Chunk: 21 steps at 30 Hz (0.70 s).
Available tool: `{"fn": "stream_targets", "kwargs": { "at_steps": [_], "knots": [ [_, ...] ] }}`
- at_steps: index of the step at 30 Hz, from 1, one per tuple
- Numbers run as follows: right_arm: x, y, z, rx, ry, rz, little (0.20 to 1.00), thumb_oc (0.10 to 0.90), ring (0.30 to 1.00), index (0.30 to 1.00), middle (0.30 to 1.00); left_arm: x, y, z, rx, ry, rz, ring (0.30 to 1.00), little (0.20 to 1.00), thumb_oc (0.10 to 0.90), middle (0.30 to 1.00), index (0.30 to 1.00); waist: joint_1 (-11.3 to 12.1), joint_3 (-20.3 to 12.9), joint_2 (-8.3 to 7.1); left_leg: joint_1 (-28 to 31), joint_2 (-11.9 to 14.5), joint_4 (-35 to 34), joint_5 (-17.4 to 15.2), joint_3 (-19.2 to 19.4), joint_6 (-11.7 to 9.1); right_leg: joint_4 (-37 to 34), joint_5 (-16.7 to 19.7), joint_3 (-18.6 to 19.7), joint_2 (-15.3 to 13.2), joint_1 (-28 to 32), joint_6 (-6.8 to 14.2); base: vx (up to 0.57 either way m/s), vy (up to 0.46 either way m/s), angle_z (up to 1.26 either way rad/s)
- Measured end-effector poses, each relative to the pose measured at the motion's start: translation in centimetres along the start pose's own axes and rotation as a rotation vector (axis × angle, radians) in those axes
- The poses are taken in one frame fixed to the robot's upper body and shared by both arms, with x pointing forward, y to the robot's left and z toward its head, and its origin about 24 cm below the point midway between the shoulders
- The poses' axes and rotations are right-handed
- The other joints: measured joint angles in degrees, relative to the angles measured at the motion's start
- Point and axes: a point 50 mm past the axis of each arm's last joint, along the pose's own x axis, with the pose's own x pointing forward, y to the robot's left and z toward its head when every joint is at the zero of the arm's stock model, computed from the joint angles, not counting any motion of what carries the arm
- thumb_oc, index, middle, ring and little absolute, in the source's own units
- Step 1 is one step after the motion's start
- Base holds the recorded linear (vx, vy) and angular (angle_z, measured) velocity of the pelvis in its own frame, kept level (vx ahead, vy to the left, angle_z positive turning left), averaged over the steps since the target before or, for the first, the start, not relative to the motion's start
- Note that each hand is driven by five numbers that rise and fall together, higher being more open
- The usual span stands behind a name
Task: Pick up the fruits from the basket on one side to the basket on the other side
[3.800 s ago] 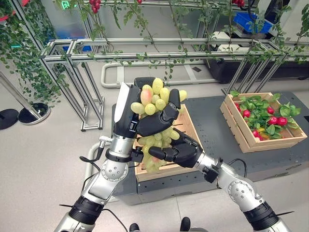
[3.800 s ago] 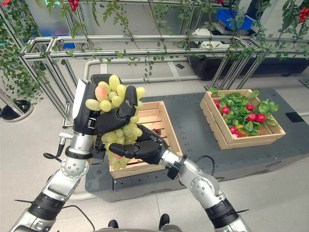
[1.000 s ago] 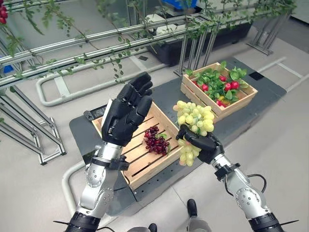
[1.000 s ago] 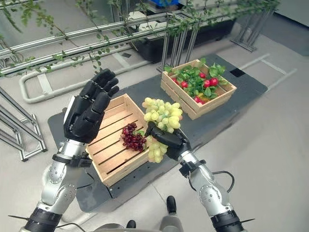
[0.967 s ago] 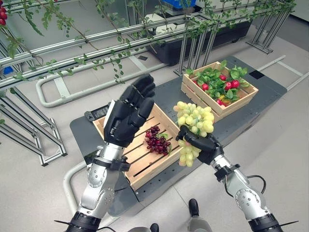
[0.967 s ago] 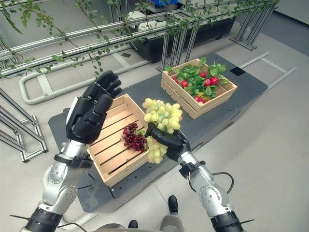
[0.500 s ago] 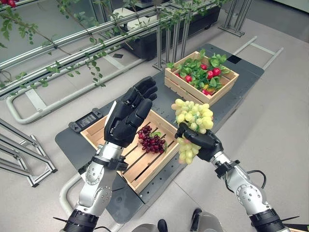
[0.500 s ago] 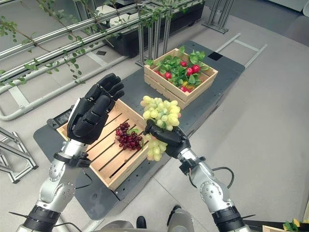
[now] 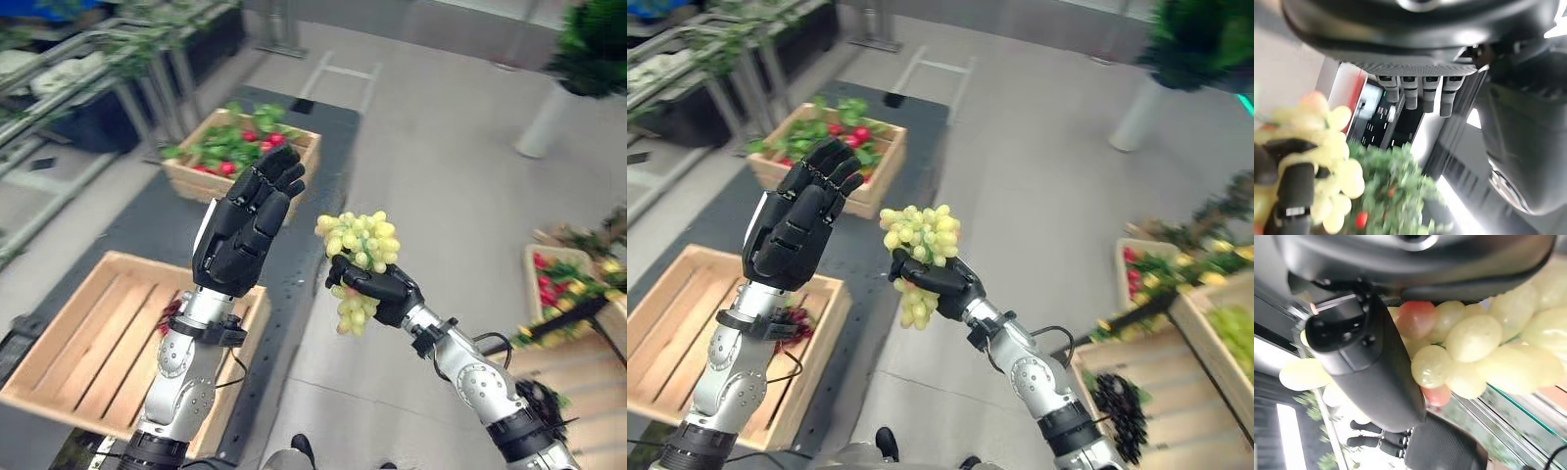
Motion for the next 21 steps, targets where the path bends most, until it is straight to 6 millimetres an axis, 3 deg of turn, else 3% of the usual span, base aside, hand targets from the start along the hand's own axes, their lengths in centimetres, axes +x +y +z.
{"fn": "stream_targets", "kwargs": {
  "at_steps": [2, 3, 5, 9, 12, 14, 17, 19, 21],
  "knots": [
    [-0.3, -0.2, -0.3, 0.007, 0.006, -0.011, 0.3, 0.4, 0.3, 0.3, 0.3, 0.0, 0.0, -0.2, -0.009, 0.001, 0.005, 0.9, 0.9, 0.8, 0.9, 0.9, -0.9, -0.1, -0.9, 0.0, -0.8, 0.0, 0.8, -1.4, -1.1, -8.1, 3.4, 2.5, 0.3, 2.9, 1.9, -0.23, -0.303, -0.63],
    [-0.6, -0.5, -0.3, -0.001, 0.014, -0.021, 0.3, 0.4, 0.3, 0.3, 0.3, 0.1, -0.3, -0.5, -0.034, -0.008, 0.012, 0.9, 0.9, 0.8, 0.9, 0.9, -1.5, 0.0, -0.49, -0.3, -0.4, -0.1, 1.4, -2.6, -2.3, -10.2, 3.8, 2.6, 1.1, 3.5, 3.6, -0.27, -0.341, -0.56],
    [-1.5, -1.2, -0.4, -0.013, 0.036, -0.055, 0.3, 0.4, 0.3, 0.3, 0.3, 0.3, -1.3, -1.3, -0.079, -0.009, -0.006, 0.9, 0.9, 0.8, 0.9, 0.9, -3.6, 0.0, 0.68, -1.0, 1.7, 0.4, 2.5, -4.0, -4.1, -10.2, 3.4, 3.0, 3.5, 3.1, 2.0, -0.2, -0.24, -0.23],
    [-2.7, -2.1, -0.3, -0.032, 0.052, -0.1, 0.3, 0.4, 0.3, 0.3, 0.3, 0.4, -2.2, -1.8, -0.113, -0.008, -0.043, 0.9, 0.9, 0.8, 0.9, 0.9, -5.2, 0.1, 0.51, -1.2, 5.1, 0.6, 4.0, -4.2, -6.3, -10.3, 2.7, 4.9, 6.6, 2.0, -0.5, -0.16, -0.176, -0.25],
    [-2.7, -2.0, -0.5, -0.021, 0.048, -0.1, 0.3, 0.4, 0.3, 0.3, 0.3, 0.4, -2.2, -1.8, -0.118, -0.012, -0.039, 0.9, 0.9, 0.8, 0.9, 0.9, -6.3, 0.2, 0.64, -2.0, 6.5, 0.2, 4.9, -7.3, -7.7, -10.5, 2.3, 6.2, 8.9, 0.4, -1.8, -0.1, -0.076, -0.29],
    [-2.7, -2.0, -0.5, -0.021, 0.049, -0.101, 0.3, 0.4, 0.3, 0.3, 0.3, 0.4, -2.3, -1.8, -0.118, -0.013, -0.04, 0.9, 0.9, 0.8, 0.9, 0.9, -6.1, 0.3, 0.77, -1.6, 6.4, 0.0, 4.6, -11.4, -8.2, -10.5, 2.4, 8.0, 9.6, 0.0, -2.4, -0.09, 0.016, -0.34],
    [-2.5, -1.9, -0.3, -0.02, 0.052, -0.095, 0.3, 0.4, 0.3, 0.3, 0.3, 0.4, -2.1, -1.7, -0.114, -0.014, -0.024, 0.9, 0.9, 0.8, 0.9, 0.9, -4.1, 1.3, -0.1, -1.3, 6.1, 2.9, 4.2, -24.1, -8.7, -10.4, 3.0, 15.9, 9.5, -1.3, -3.8, -0.01, 0.122, -0.93],
    [-2.5, -1.9, -0.3, -0.012, 0.067, -0.095, 0.3, 0.4, 0.3, 0.3, 0.3, 0.4, -1.9, -1.7, -0.111, -0.014, -0.002, 0.9, 0.9, 0.8, 0.9, 0.9, -3.9, 2.4, -1.89, -2.9, 4.0, 7.8, 2.5, -30.0, -9.1, -10.2, 3.8, 21.4, 7.6, -0.9, -4.0, 0.02, 0.218, -0.8],
    [-2.5, -2.1, 0.0, -0.015, 0.068, -0.099, 0.3, 0.4, 0.3, 0.3, 0.3, 0.6, -2.0, -1.5, -0.111, -0.023, -0.008, 0.9, 0.9, 0.8, 0.9, 0.9, -4.4, 2.5, -1.78, -2.6, 1.8, 4.7, 2.0, -34.6, -9.6, -10.2, 4.1, 23.7, 7.1, -1.1, -3.4, 0.04, 0.283, -0.65]
  ]
}}
